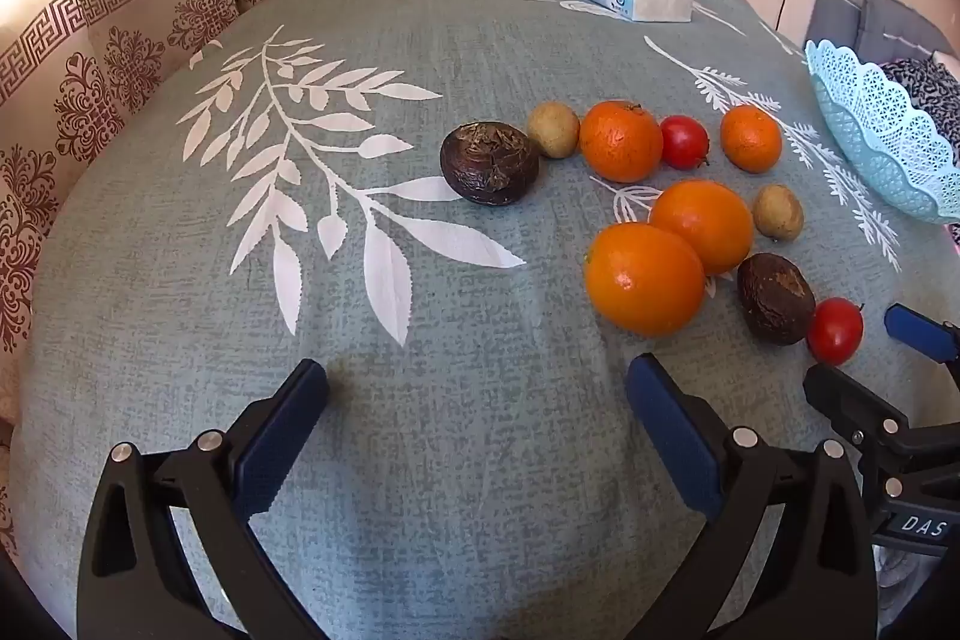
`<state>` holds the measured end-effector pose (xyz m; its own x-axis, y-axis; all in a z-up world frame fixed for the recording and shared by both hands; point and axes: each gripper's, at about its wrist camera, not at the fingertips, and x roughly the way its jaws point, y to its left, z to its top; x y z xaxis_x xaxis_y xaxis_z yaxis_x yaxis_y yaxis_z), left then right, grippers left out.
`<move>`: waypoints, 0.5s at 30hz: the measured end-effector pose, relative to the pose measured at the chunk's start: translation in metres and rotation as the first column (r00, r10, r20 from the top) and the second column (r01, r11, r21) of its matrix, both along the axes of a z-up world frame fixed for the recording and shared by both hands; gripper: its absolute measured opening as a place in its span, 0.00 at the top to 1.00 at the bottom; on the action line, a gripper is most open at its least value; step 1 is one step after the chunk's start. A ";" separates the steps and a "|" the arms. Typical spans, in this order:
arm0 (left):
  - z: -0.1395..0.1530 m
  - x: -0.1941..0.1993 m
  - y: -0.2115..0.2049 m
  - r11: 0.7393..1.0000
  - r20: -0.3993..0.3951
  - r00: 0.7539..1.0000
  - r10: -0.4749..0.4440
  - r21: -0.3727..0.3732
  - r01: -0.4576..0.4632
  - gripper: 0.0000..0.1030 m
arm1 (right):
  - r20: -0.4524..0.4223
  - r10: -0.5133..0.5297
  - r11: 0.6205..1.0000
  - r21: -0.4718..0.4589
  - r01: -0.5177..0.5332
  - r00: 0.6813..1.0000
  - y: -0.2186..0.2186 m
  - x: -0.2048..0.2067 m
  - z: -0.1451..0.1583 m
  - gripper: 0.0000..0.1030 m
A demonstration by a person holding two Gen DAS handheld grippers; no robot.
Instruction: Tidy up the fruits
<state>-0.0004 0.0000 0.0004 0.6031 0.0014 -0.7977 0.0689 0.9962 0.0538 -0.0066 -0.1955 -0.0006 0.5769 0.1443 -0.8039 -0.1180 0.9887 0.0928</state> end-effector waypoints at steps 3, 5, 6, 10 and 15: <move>0.000 0.000 0.000 1.000 -0.003 1.000 0.000 -0.003 0.000 0.05 | -0.001 0.000 1.000 -0.002 0.000 1.000 -0.001 0.000 0.000 0.02; 0.000 0.000 0.000 1.000 -0.003 1.000 0.000 -0.002 0.000 0.05 | -0.003 0.000 1.000 -0.004 0.000 1.000 -0.003 0.000 -0.001 0.02; 0.000 0.000 0.000 1.000 -0.003 1.000 0.000 -0.001 0.000 0.05 | -0.003 0.000 1.000 -0.004 0.000 1.000 -0.004 0.000 -0.001 0.02; 0.000 0.000 0.000 1.000 -0.002 1.000 0.000 -0.003 0.000 0.05 | -0.007 0.008 1.000 -0.008 -0.008 1.000 -0.002 -0.003 0.000 0.02; 0.000 0.000 0.000 1.000 -0.002 1.000 0.000 -0.004 0.000 0.05 | -0.005 0.007 1.000 0.006 -0.007 1.000 -0.006 0.001 0.000 0.02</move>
